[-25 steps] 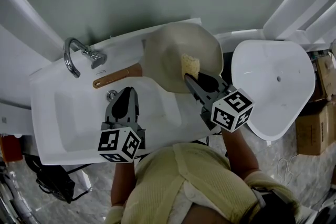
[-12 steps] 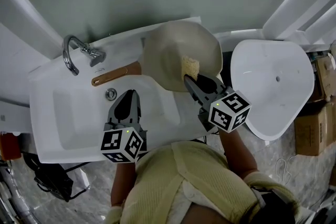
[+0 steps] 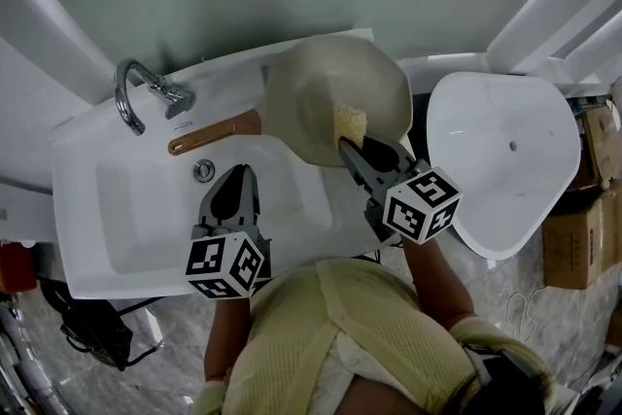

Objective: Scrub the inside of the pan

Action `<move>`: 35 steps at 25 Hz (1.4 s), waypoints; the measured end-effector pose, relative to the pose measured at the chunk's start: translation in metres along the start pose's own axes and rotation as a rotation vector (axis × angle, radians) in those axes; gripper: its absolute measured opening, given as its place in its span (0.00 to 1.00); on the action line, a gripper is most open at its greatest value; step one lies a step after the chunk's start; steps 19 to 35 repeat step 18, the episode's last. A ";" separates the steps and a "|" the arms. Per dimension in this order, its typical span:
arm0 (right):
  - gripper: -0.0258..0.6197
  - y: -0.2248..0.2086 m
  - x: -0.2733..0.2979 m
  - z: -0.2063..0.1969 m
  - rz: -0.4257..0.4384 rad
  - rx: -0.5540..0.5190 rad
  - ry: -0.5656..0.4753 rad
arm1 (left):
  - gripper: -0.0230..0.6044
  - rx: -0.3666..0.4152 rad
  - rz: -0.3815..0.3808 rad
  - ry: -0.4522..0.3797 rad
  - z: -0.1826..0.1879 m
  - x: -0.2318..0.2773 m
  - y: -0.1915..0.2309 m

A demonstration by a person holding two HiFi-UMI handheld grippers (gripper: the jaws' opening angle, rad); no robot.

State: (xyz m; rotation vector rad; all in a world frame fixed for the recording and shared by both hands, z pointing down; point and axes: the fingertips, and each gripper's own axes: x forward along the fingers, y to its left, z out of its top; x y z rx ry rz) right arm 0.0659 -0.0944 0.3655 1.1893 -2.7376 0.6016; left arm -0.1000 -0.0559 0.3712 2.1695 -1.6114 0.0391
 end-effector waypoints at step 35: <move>0.16 -0.004 0.005 -0.002 -0.007 0.008 0.007 | 0.18 0.000 -0.001 0.032 -0.007 0.004 0.004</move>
